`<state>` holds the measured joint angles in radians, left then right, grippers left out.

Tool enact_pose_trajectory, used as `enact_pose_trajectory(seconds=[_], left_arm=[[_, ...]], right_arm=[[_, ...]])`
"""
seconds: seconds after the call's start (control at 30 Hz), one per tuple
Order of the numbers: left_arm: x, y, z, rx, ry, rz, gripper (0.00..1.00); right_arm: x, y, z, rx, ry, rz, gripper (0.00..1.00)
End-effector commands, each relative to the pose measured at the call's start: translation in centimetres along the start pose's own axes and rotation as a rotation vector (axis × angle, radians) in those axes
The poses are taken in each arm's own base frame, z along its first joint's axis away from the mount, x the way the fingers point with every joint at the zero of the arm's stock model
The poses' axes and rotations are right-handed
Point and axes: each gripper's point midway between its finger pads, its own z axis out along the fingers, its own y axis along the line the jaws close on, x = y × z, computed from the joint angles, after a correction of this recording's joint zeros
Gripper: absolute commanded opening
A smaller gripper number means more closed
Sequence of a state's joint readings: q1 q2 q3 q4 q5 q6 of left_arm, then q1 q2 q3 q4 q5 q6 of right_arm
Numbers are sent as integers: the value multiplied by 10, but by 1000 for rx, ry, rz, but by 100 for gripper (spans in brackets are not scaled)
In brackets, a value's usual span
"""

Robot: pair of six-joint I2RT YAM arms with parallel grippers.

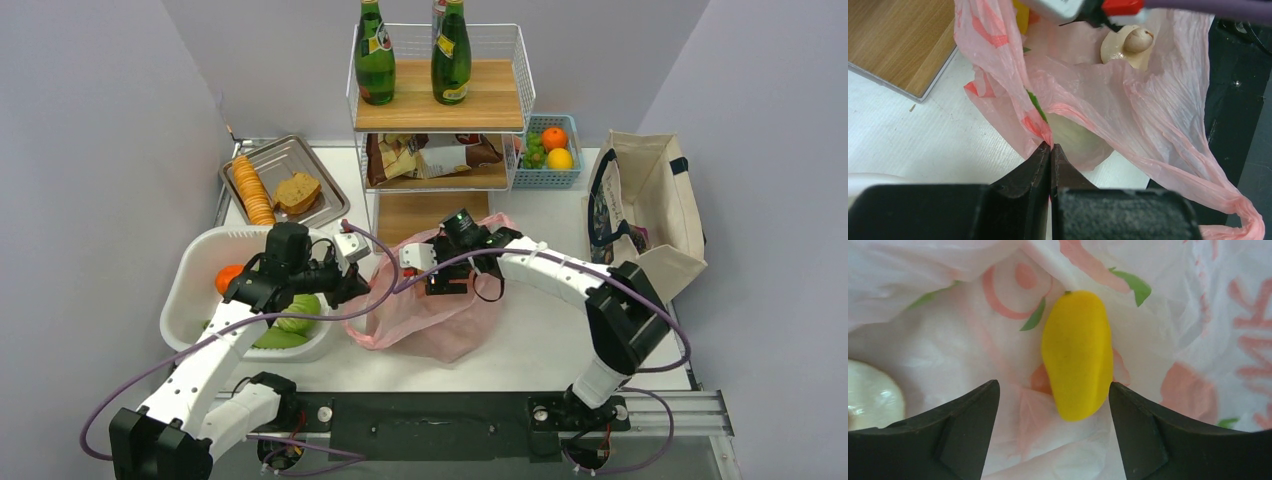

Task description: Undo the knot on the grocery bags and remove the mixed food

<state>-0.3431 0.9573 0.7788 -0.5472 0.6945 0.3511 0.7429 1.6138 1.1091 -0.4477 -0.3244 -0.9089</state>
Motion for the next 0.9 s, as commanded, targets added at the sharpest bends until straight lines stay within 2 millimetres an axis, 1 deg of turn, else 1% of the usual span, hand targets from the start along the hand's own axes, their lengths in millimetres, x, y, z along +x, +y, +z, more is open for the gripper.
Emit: enact_pose_trajectory(seconds=[0.0, 0.1, 0.13, 0.23, 0.27, 0.3, 0.33, 0.37, 0.4, 0.43, 0.47, 0.5, 0.6, 0.63, 0.67, 0.7, 0.73, 0.77, 0.8, 0.83, 0.87], left_arm=[[-20, 0, -1, 21, -55, 54, 0], [-20, 1, -1, 25, -54, 66, 0], [-19, 1, 0, 25, -52, 67, 0], [-19, 2, 1, 24, -50, 74, 0], [-19, 3, 1, 24, -48, 72, 0], [-19, 3, 1, 24, -46, 71, 0], [-18, 3, 1, 25, -45, 71, 0], [-19, 3, 0, 25, -45, 73, 0], [-20, 2, 0, 25, -45, 74, 0], [-20, 2, 0, 25, -43, 76, 0], [-20, 2, 0, 25, -42, 76, 0], [-19, 3, 0, 24, -40, 75, 0], [-19, 3, 0, 26, -39, 74, 0], [-19, 3, 0, 26, -36, 74, 0], [-19, 4, 0, 25, -36, 75, 0], [-19, 4, 1, 25, -35, 75, 0], [-19, 4, 1, 26, -36, 76, 0], [-20, 4, 1, 26, -36, 77, 0], [-21, 5, 1, 26, -37, 77, 0], [-21, 5, 2, 26, -37, 77, 0], [-22, 6, 2, 24, -38, 77, 0]], right_arm=[[-5, -30, 11, 24, 2, -90, 77], [-10, -43, 19, 30, -2, -113, 79], [-7, -42, 24, 17, 7, -115, 80], [-5, -51, 36, 10, 26, -115, 80], [-8, -56, 36, 5, 32, -113, 80], [-3, -53, 44, -21, 50, -101, 80], [2, -48, 45, -56, 73, -90, 79], [2, -50, 50, -72, 83, -88, 79], [3, -49, 49, -98, 99, -81, 78], [9, -43, 54, -127, 118, -77, 77], [13, -38, 53, -154, 138, -77, 77], [17, -34, 56, -176, 152, -84, 76], [32, -14, 57, -242, 196, -81, 73], [34, -8, 55, -260, 201, -83, 72], [38, 1, 55, -283, 205, -78, 69], [36, 6, 51, -288, 199, -82, 66], [41, 19, 50, -317, 206, -79, 57], [35, 23, 46, -315, 195, -90, 52], [34, 35, 41, -326, 190, -92, 43], [32, 38, 40, -319, 183, -93, 39], [30, 47, 34, -322, 175, -89, 31]])
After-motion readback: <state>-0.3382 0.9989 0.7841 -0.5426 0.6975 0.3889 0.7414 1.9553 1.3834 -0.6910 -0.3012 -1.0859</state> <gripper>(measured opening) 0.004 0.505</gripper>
